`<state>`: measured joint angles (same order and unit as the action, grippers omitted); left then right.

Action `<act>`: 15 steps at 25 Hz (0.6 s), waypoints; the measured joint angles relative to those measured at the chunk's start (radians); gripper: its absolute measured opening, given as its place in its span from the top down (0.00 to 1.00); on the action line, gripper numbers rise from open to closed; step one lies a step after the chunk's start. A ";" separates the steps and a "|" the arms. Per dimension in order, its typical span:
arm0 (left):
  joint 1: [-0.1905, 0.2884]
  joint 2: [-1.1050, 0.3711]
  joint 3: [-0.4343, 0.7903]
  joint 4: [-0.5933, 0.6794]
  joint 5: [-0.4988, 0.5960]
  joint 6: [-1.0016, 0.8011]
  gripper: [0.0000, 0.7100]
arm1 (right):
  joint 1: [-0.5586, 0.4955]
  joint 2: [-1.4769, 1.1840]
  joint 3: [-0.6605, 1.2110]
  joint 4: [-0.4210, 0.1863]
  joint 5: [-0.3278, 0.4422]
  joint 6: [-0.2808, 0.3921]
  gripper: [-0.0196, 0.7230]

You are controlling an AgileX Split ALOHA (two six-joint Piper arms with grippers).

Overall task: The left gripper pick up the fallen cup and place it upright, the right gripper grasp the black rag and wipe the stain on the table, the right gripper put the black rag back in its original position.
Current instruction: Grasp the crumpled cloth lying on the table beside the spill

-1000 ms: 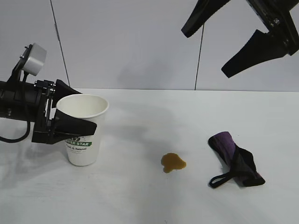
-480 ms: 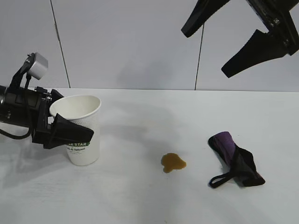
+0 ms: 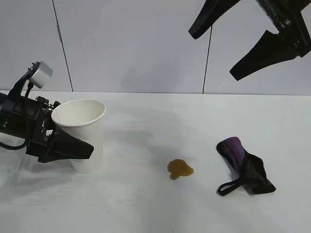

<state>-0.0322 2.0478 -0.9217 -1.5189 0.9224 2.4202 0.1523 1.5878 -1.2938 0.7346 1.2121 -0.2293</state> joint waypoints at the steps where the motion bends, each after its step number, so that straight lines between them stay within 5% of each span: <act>1: 0.008 -0.014 0.000 0.019 -0.018 -0.025 0.02 | 0.000 0.000 0.000 0.001 0.000 0.000 0.20; 9: 0.072 -0.048 0.000 0.270 -0.077 -0.326 0.02 | 0.000 0.000 0.000 0.030 0.000 0.000 0.20; 15: 0.074 -0.078 -0.002 0.430 -0.085 -0.786 0.02 | 0.000 0.000 0.000 0.036 0.000 0.000 0.20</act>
<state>0.0421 1.9695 -0.9240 -1.0887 0.8370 1.6339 0.1523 1.5878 -1.2938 0.7706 1.2121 -0.2293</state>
